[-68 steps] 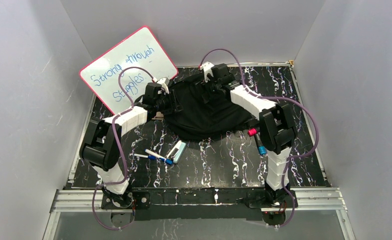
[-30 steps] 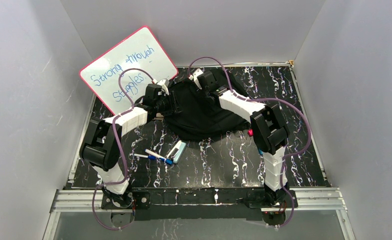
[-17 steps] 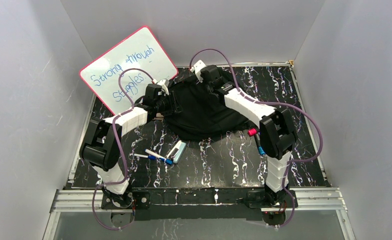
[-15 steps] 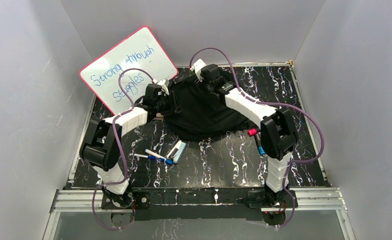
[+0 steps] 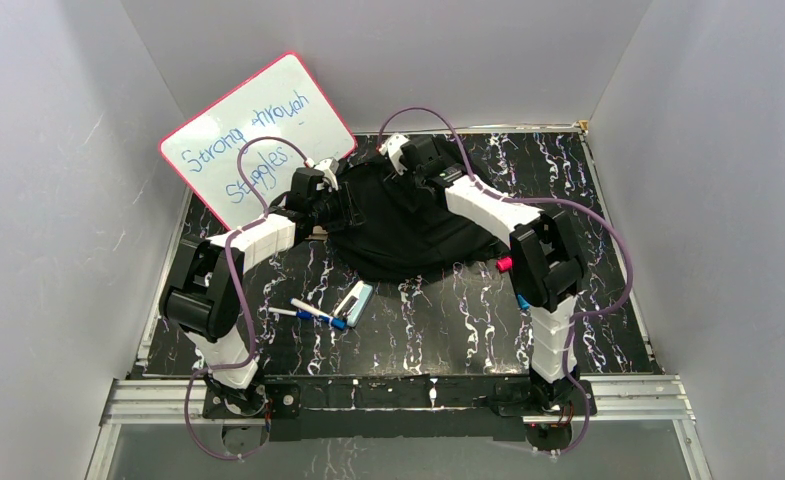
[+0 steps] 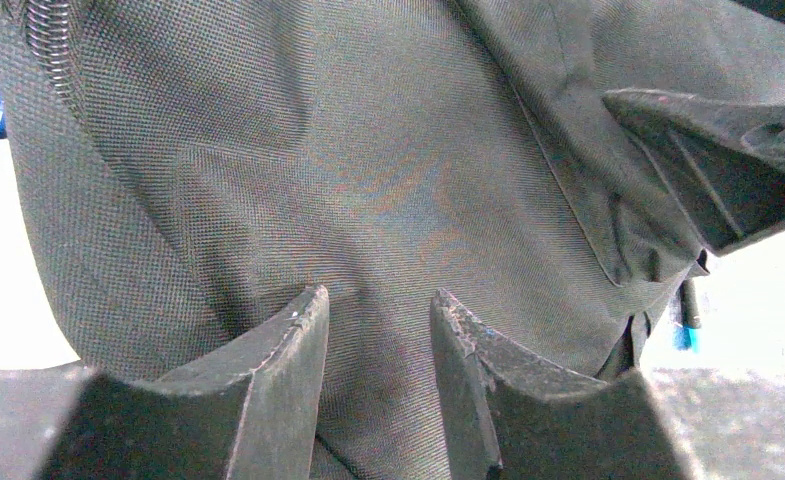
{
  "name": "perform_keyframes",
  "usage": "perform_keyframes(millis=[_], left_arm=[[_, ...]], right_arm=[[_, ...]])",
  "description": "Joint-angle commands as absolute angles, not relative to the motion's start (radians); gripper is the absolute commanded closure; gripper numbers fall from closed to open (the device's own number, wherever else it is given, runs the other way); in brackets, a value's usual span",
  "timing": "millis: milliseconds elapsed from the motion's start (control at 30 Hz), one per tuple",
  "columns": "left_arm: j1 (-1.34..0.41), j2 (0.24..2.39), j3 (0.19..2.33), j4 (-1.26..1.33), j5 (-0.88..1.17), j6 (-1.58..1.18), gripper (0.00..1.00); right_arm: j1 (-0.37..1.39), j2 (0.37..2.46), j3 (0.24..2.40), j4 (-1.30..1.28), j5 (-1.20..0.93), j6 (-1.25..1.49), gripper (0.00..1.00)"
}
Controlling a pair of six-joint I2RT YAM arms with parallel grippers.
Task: Pack the student bag
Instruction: Unzip the student bag at the center of the board.
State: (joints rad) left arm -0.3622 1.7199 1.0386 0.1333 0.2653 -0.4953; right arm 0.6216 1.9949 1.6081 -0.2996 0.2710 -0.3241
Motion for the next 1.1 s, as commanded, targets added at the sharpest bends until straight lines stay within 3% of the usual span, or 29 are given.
perform_keyframes(millis=[0,233,700,1067], left_arm=[[-0.365,1.680,1.051,0.132,0.258,-0.491,0.60],[-0.365,1.686,1.057,0.130,0.264,-0.492,0.60],[-0.365,1.697,1.069,0.129,0.276,-0.500,0.60],[-0.365,1.700,1.071,0.129,0.278,-0.502,0.60]], right_arm=[[0.623,1.996,1.658,-0.328,0.186,-0.324,0.20],[0.623,2.007,1.661,-0.351,0.106,-0.338,0.15],[0.625,2.061,1.660,-0.419,0.187,-0.371,0.14],[0.622,2.047,1.642,-0.361,0.452,-0.356,0.33]])
